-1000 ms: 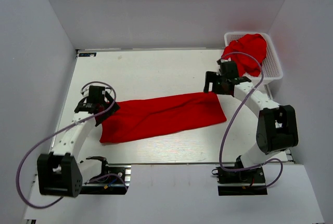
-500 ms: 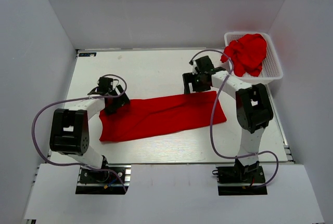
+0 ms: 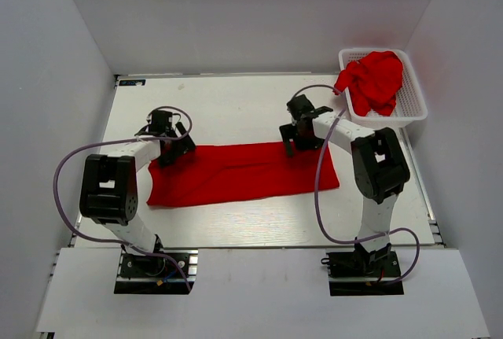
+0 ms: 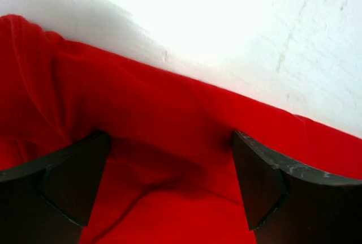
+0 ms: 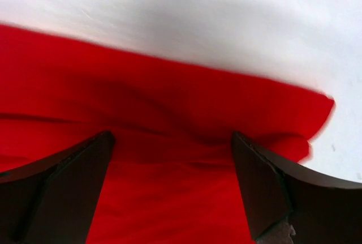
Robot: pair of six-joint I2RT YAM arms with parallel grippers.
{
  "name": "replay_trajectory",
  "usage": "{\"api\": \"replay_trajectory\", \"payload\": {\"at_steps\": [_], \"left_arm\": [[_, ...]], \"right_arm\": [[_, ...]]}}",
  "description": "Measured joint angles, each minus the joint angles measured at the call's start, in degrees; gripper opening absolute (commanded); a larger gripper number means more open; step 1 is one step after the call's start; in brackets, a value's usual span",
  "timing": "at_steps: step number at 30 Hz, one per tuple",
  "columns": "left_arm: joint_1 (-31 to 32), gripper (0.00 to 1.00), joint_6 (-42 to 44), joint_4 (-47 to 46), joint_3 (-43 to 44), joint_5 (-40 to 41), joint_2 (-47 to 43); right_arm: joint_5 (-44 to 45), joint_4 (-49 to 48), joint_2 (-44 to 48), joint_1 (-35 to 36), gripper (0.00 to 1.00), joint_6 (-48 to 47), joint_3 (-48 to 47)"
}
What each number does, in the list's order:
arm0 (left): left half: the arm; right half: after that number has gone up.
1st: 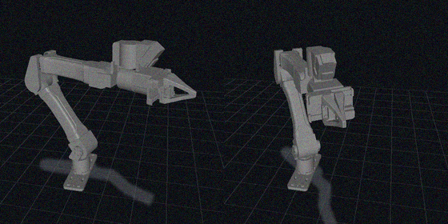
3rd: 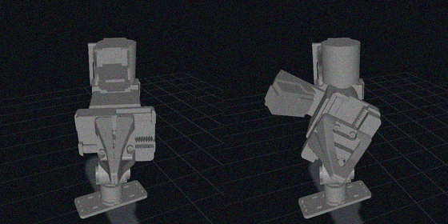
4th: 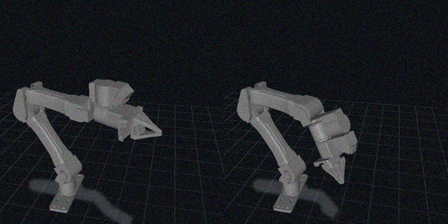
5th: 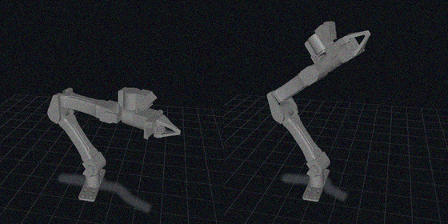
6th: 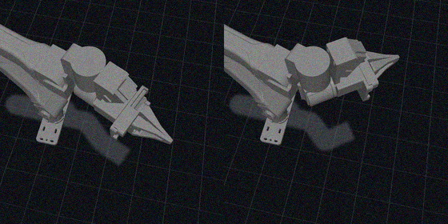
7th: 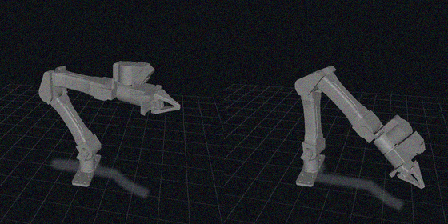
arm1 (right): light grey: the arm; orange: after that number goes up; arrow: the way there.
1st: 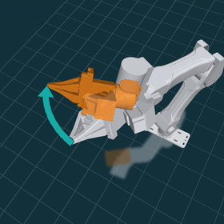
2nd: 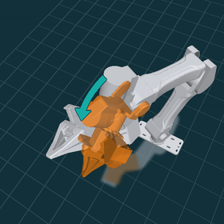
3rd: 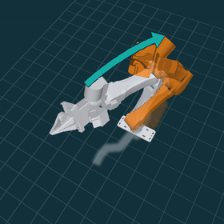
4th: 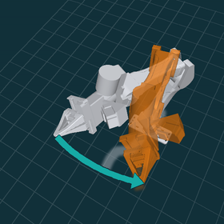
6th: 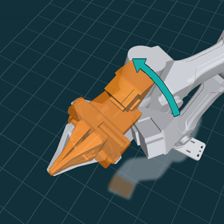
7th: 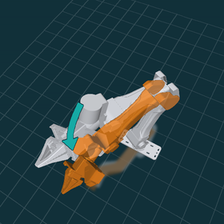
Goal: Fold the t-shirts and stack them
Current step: Fold the other side of the tshirt into a rectangle, then rotate the tshirt 90 degrees
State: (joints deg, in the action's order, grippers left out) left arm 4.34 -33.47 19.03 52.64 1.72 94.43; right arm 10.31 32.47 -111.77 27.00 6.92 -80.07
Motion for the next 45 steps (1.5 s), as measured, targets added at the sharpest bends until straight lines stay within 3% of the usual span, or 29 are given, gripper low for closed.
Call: {"api": "replay_trajectory", "payload": {"at_steps": [13, 20, 24, 28, 35, 41, 45], "left_arm": [[0.00, 1.00, 0.59, 0.28, 5.73, 4.76, 5.38], [-0.09, 1.00, 3.06, 1.29, 13.09, 5.90, 11.52], [-0.15, 1.00, 4.57, 2.75, 22.67, 6.01, 18.51], [-0.15, 1.00, 5.92, 2.75, 33.40, 4.90, 26.10], [-0.50, 1.00, 8.52, -0.94, 64.26, -4.70, 47.28], [1.01, 1.00, 3.45, -17.55, 87.06, -21.44, 66.71], [4.90, 1.00, -1.73, -32.30, 90.68, -23.37, 72.89]], "right_arm": [[8.90, 13.62, 17.86, -0.48, 0.90, 10.71, 17.20], [2.64, 5.99, 20.41, -0.74, 0.90, 10.12, 17.00], [-6.45, -5.60, 18.36, -0.74, 0.90, 7.69, 16.57], [-14.84, -15.82, 10.58, -0.74, 0.90, 6.14, 15.26], [-27.54, -24.59, 8.15, -0.57, 0.90, 3.87, 18.58], [-40.37, -26.43, 18.49, 6.38, 0.90, -0.07, 32.63], [-46.88, -26.86, 18.34, 12.79, 0.90, -5.38, 33.05]]}}
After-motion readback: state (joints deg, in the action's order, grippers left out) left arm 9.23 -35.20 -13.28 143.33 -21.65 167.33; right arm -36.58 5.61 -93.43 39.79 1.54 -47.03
